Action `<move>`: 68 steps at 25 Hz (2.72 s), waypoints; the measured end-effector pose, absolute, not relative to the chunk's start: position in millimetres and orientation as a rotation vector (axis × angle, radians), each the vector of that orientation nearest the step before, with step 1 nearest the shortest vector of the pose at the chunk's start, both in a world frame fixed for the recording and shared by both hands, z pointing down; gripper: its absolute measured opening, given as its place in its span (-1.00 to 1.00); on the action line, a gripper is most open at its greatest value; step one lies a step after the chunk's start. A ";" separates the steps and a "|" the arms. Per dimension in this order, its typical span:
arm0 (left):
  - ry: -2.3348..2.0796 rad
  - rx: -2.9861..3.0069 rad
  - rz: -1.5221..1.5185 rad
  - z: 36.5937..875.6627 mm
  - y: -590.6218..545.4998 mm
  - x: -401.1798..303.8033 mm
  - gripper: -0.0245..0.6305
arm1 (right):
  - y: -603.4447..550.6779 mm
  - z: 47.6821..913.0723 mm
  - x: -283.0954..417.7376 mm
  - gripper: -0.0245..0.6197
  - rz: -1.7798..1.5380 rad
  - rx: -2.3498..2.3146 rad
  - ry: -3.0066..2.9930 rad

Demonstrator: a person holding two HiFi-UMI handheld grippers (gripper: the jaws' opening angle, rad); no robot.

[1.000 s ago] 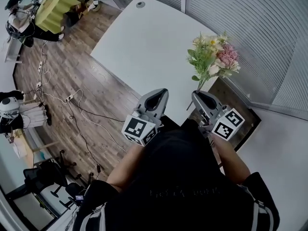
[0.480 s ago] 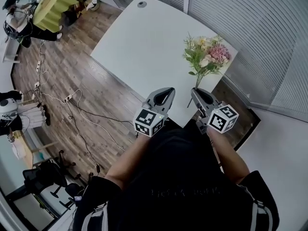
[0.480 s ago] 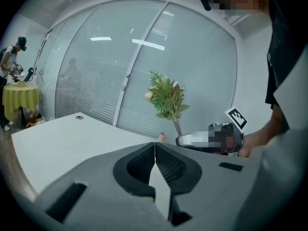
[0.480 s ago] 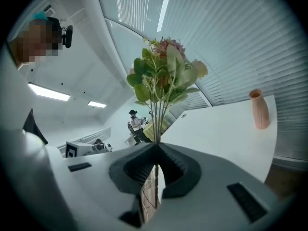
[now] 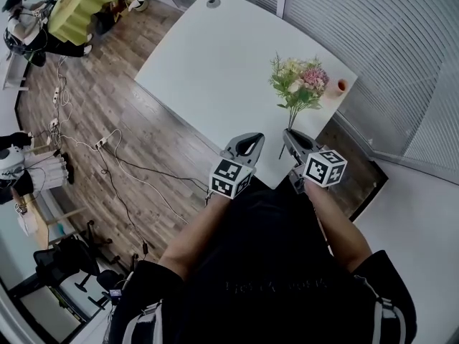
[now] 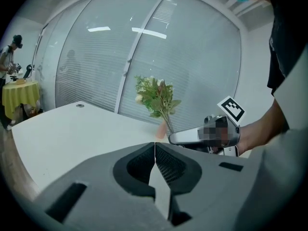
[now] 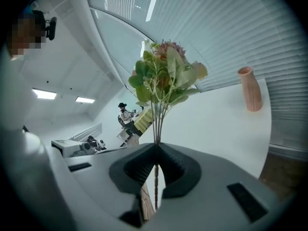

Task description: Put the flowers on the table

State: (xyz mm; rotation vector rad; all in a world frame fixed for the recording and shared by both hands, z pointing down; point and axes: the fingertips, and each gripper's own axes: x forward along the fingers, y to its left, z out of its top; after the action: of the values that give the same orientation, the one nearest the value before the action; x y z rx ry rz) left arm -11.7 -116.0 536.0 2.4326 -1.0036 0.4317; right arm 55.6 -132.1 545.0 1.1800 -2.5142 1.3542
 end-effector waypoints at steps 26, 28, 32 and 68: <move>-0.965 2.269 0.578 602.7 -104.3 -16.8 -0.86 | -129.3 667.0 49.7 -0.79 1.452 1.147 -2.210; -0.965 2.275 0.571 602.2 -105.7 -21.1 -0.86 | -132.7 669.9 43.3 -0.79 1.452 1.150 -2.198; -0.985 2.260 0.572 605.1 -106.7 -30.2 -0.86 | -134.8 681.6 34.2 -0.79 1.442 1.127 -2.166; -0.950 2.266 0.583 605.2 -104.0 -22.4 -0.86 | -135.7 688.2 42.2 -0.37 1.175 1.156 -2.088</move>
State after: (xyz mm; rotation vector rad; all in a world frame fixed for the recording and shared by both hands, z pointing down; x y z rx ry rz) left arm -22.4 -104.0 605.2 2.2662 -0.9500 0.5825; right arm 42.2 -135.7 688.2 1.1563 -2.0883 1.1750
